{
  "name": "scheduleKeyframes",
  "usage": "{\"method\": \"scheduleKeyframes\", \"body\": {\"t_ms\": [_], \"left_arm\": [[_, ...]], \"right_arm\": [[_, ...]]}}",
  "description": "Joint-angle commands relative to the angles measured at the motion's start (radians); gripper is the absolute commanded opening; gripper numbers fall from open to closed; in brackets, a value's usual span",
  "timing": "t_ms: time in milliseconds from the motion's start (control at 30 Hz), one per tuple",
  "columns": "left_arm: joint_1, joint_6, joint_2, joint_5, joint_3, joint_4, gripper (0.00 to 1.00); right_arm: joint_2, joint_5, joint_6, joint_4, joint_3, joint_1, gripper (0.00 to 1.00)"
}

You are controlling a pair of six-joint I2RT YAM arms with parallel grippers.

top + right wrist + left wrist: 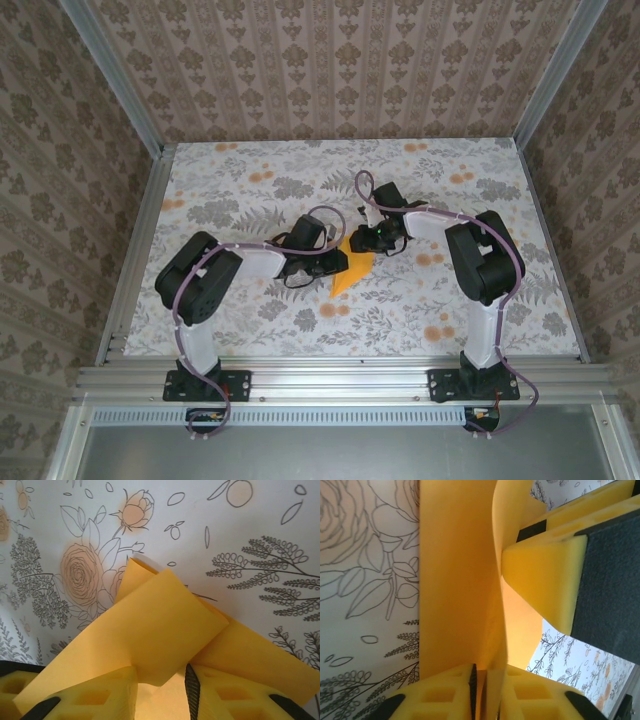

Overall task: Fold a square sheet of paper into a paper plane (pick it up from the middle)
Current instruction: Fourth fold the wing at the center of the table.

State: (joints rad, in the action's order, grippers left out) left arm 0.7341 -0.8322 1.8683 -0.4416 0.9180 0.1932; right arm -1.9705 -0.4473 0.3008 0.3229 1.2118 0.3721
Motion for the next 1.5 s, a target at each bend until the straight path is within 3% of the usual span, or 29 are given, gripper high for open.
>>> {"method": "scheduleKeyframes", "body": {"t_ms": [0, 200, 500, 733, 1033, 1467], "left_arm": [[0.001, 0.031, 0.021, 0.010, 0.028, -0.046, 0.14], [0.004, 0.018, 0.032, 0.032, 0.032, -0.061, 0.08], [0.015, 0.016, 0.045, 0.014, 0.055, -0.051, 0.09], [0.020, 0.016, 0.066, -0.025, 0.076, -0.028, 0.16], [0.024, 0.031, 0.081, -0.077, 0.107, -0.008, 0.25], [0.017, 0.029, 0.107, -0.051, 0.111, -0.037, 0.20]], "right_arm": [[0.012, -0.064, 0.054, -0.017, -0.032, -0.015, 0.36], [0.110, -0.087, 0.153, -0.030, -0.049, -0.038, 0.43], [0.188, 0.064, 0.303, 0.003, -0.168, -0.037, 0.45], [0.120, 0.061, 0.288, 0.035, -0.149, -0.036, 0.34], [0.063, 0.071, 0.267, 0.067, -0.123, -0.036, 0.32], [0.069, 0.065, 0.250, 0.060, -0.122, -0.037, 0.34]]}}
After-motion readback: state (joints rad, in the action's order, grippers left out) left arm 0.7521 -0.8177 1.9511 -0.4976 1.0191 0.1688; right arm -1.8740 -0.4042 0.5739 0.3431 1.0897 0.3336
